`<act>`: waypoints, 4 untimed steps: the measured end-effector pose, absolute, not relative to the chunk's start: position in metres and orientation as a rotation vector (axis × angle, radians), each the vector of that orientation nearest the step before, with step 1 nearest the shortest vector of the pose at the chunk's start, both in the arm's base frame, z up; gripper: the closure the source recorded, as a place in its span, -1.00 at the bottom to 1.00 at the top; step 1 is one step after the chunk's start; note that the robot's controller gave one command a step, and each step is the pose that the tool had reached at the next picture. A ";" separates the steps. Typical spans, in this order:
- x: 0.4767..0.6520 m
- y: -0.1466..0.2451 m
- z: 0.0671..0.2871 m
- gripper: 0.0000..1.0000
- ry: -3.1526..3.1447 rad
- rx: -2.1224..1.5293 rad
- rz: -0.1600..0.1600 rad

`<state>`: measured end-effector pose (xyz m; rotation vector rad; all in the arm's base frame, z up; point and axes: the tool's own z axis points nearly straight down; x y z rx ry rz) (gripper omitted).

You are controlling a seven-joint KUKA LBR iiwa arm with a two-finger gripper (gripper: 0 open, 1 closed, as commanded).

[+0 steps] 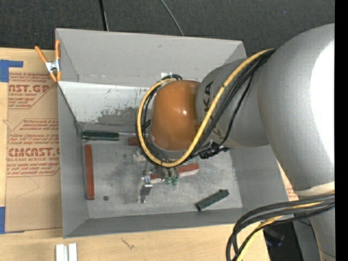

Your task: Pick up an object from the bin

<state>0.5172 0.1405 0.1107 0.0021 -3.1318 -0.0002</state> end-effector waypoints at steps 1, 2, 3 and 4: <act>0.540 0.129 0.090 -1.00 -3.130 0.284 0.000; 0.549 0.091 0.080 1.00 -3.126 0.371 -0.002; 0.549 0.091 0.080 1.00 -3.126 0.371 -0.003; 0.561 0.094 0.200 1.00 -3.112 0.446 -0.003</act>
Offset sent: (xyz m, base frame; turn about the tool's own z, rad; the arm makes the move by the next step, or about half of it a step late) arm 0.0296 -0.0505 -0.0323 -0.2359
